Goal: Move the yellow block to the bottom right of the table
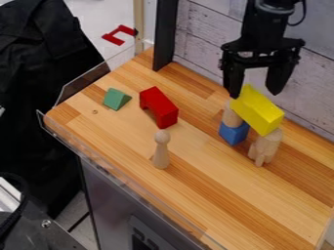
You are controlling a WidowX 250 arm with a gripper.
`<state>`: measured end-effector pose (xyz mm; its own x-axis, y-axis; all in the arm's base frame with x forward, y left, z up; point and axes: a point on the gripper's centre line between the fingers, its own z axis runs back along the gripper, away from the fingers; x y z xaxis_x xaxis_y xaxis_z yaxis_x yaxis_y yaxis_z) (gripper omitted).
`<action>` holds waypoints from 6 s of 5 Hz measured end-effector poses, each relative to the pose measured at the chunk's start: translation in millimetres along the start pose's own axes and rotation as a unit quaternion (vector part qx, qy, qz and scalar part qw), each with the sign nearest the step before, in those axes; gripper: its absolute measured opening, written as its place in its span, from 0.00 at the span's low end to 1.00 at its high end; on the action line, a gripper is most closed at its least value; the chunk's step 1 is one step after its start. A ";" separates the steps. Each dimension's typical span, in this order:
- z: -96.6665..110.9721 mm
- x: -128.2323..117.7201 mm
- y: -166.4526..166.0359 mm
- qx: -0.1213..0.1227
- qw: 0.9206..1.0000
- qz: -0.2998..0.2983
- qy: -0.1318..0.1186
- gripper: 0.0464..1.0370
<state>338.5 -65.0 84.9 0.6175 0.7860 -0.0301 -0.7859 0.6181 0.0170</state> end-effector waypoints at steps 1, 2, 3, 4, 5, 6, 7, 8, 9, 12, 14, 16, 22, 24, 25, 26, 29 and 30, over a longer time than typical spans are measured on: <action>-5.8 -0.4 -2.4 -0.001 1.000 0.004 0.005 0.96; -12.8 -0.2 -3.9 0.001 1.000 0.003 0.009 0.96; -18.6 -1.6 -4.3 0.006 1.000 0.002 0.017 0.95; -24.1 -1.7 -7.9 0.005 1.000 0.002 0.021 0.86; -26.2 -0.5 -7.8 0.006 1.000 0.004 0.021 0.57; -25.6 4.1 -6.1 0.003 1.000 0.012 0.020 0.54; -25.6 4.5 -6.1 0.002 1.000 0.015 0.021 0.54; -19.1 5.1 -3.3 -0.007 1.000 0.021 0.018 0.54; -3.5 6.7 9.4 -0.024 0.999 0.039 0.015 0.54; -2.0 7.4 63.4 -0.048 0.989 0.128 0.056 0.54; -8.6 -6.9 63.7 -0.047 0.988 0.121 0.087 0.54; -28.1 -35.1 62.0 -0.023 0.990 0.090 0.110 0.54; -65.1 -53.9 68.1 -0.015 0.989 0.073 0.129 0.54; -65.7 -67.2 52.8 -0.020 0.992 0.040 0.122 0.54; -67.9 -67.3 55.9 -0.015 0.992 0.049 0.119 0.54; -74.4 -66.9 66.8 -0.003 0.990 0.072 0.121 0.58; -39.4 -53.4 60.0 -0.060 0.992 0.068 0.082 0.96; -15.9 -41.7 52.5 -0.079 0.994 0.053 0.058 0.96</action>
<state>270.9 -65.5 71.1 0.5297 0.8345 -0.1517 -0.8476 0.5141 -0.1314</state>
